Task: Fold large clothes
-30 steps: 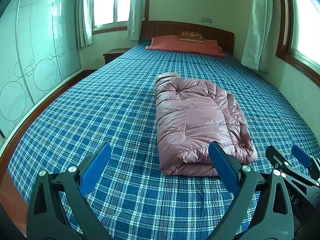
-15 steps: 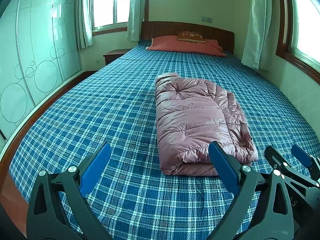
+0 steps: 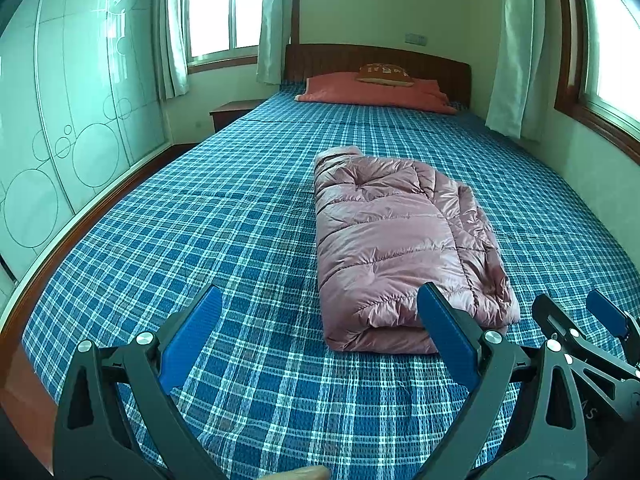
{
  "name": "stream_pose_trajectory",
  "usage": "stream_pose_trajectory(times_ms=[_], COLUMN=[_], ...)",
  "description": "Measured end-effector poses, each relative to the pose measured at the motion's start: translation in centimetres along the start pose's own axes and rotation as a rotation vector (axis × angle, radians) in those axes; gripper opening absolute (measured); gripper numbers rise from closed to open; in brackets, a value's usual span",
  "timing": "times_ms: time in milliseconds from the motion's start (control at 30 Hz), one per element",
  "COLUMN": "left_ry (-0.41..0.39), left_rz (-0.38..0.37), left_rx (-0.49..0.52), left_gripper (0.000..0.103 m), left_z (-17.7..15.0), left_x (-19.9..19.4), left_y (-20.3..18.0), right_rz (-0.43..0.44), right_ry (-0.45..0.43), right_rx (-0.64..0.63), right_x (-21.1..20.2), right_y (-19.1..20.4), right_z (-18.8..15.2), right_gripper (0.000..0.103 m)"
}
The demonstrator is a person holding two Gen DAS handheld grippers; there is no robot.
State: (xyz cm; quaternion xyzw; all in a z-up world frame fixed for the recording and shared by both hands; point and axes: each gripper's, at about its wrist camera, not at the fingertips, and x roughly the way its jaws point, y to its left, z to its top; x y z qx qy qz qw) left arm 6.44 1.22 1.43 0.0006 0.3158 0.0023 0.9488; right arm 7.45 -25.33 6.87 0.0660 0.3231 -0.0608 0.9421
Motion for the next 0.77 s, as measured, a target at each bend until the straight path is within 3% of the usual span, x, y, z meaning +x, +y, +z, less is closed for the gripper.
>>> stream_pose_trajectory(times_ms=[167,600,700,767], left_ry=[0.001,-0.036,-0.004,0.027], left_rz=[-0.026,0.002,-0.019,-0.012], left_rx=[-0.004,0.030,0.022,-0.003], left_gripper=[0.101,0.101,0.101,0.101], left_z=[0.2,-0.2,-0.1,-0.3], left_x=[0.1,0.7,2.1,3.5], left_y=[0.0,-0.7,-0.2,0.5], right_rz=[0.001,0.013,0.010,-0.001], right_ry=[0.004,0.018,0.024,0.027], right_rx=[0.000,0.007,0.016,0.026], right_x=[0.1,1.1,1.7,2.4], right_y=[0.0,-0.4,-0.9,-1.6], right_z=[-0.1,-0.3,-0.4,-0.5], right_gripper=[0.080,0.080,0.080,0.086])
